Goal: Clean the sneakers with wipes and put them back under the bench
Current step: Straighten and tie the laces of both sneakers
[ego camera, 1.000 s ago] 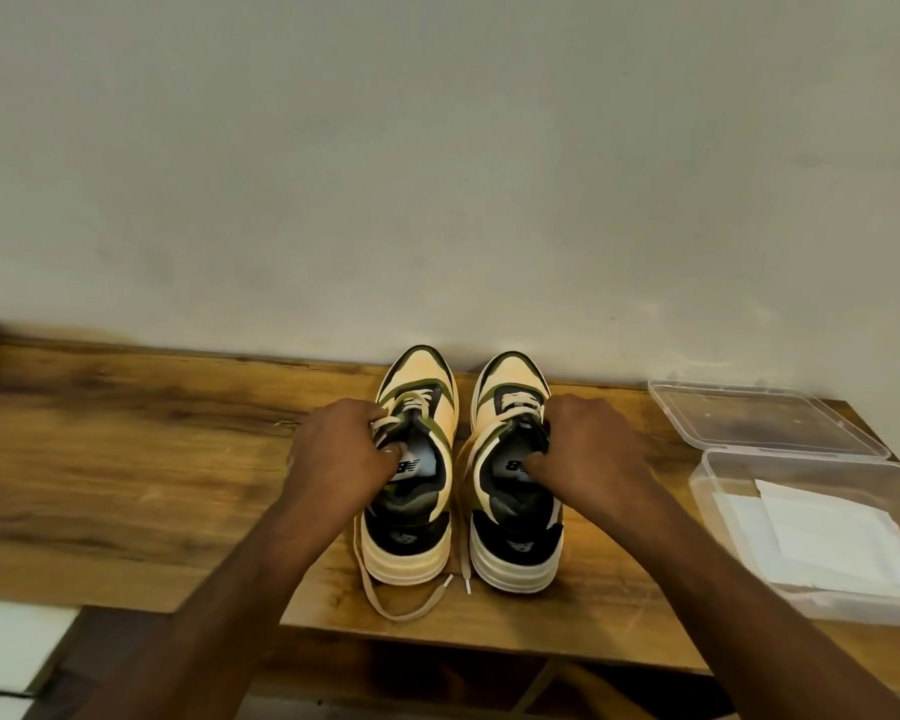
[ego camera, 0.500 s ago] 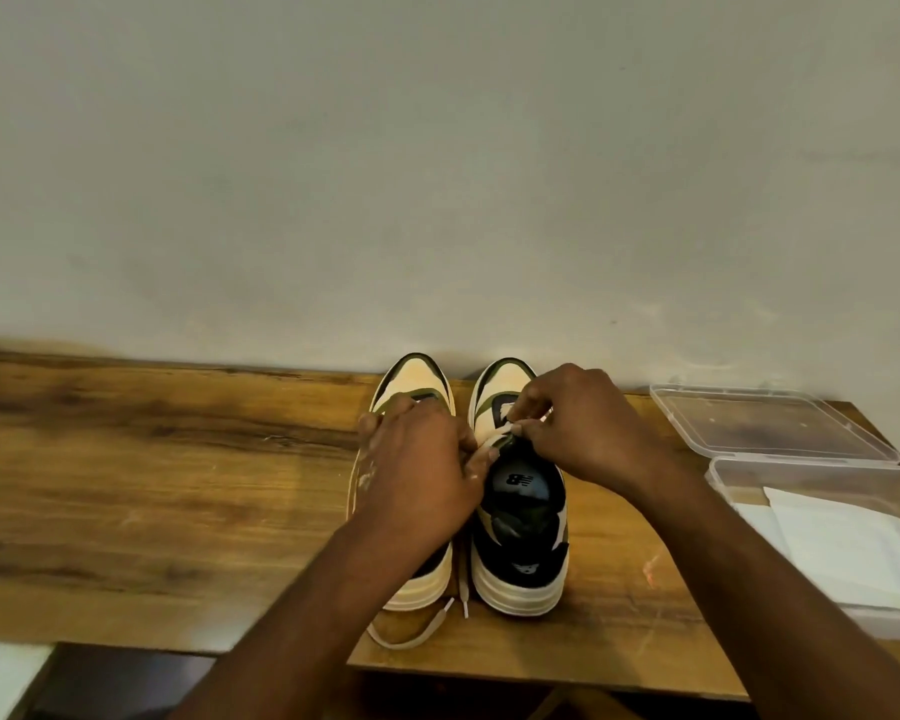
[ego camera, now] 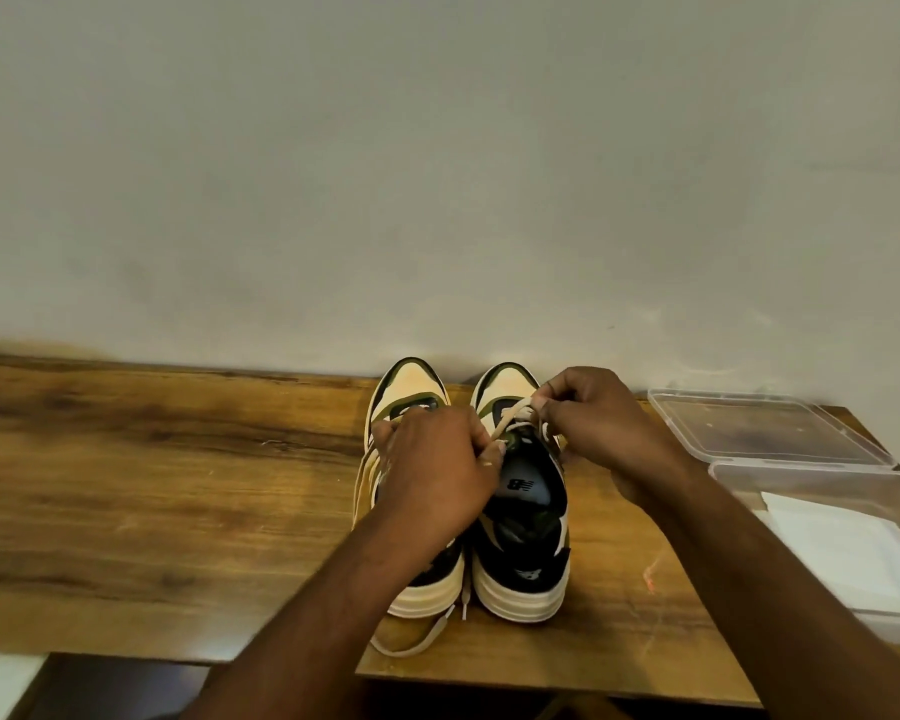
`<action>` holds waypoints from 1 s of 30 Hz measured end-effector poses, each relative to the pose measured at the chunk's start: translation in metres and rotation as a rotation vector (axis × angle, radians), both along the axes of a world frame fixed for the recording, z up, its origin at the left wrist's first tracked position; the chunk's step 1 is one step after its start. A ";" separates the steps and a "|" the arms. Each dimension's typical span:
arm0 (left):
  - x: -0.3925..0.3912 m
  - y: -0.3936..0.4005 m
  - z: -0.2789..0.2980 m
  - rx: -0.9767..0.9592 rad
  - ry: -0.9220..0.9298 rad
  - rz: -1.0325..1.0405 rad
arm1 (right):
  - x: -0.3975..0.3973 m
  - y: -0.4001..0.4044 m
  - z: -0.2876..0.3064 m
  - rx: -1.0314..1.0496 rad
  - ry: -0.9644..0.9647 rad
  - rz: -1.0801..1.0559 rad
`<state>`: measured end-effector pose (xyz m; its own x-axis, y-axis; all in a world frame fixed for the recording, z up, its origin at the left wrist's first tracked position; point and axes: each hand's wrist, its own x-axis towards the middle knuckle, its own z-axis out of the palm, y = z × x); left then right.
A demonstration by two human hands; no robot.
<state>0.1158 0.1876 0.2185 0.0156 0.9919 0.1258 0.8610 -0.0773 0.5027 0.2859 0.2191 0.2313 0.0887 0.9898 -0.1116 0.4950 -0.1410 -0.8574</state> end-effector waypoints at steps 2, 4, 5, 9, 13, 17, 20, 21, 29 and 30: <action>-0.001 0.006 0.000 -0.023 -0.094 0.031 | 0.002 0.001 -0.004 -0.018 0.094 -0.043; -0.003 0.014 -0.003 -0.065 -0.227 0.043 | 0.004 0.001 -0.005 -0.046 0.177 -0.061; -0.002 0.016 -0.003 -0.092 -0.308 0.032 | 0.007 0.001 -0.006 -0.052 0.217 -0.068; 0.001 0.021 0.001 -0.116 -0.604 -0.011 | 0.011 -0.002 -0.011 -0.061 0.344 -0.082; 0.005 0.022 0.009 -0.127 -0.811 -0.077 | 0.010 -0.004 -0.018 -0.023 0.400 -0.115; 0.002 0.026 0.008 -0.116 -0.857 -0.136 | 0.009 -0.004 -0.019 0.000 0.465 -0.129; -0.004 0.031 0.004 -0.035 -0.765 -0.141 | 0.009 -0.004 -0.018 0.007 0.518 -0.109; -0.005 0.034 0.002 -0.003 -0.741 -0.120 | 0.010 -0.004 -0.017 0.004 0.530 -0.096; 0.001 0.042 0.000 0.083 -0.960 0.027 | 0.015 0.001 -0.010 -0.041 0.513 -0.040; 0.001 0.044 0.001 0.093 -0.994 0.047 | 0.015 0.001 -0.009 -0.045 0.506 -0.035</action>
<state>0.1173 0.2316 0.2197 -0.1778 0.9743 0.1381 0.0558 -0.1301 0.9899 0.3009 0.2205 0.2223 0.0453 0.9804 -0.1917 0.0134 -0.1925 -0.9812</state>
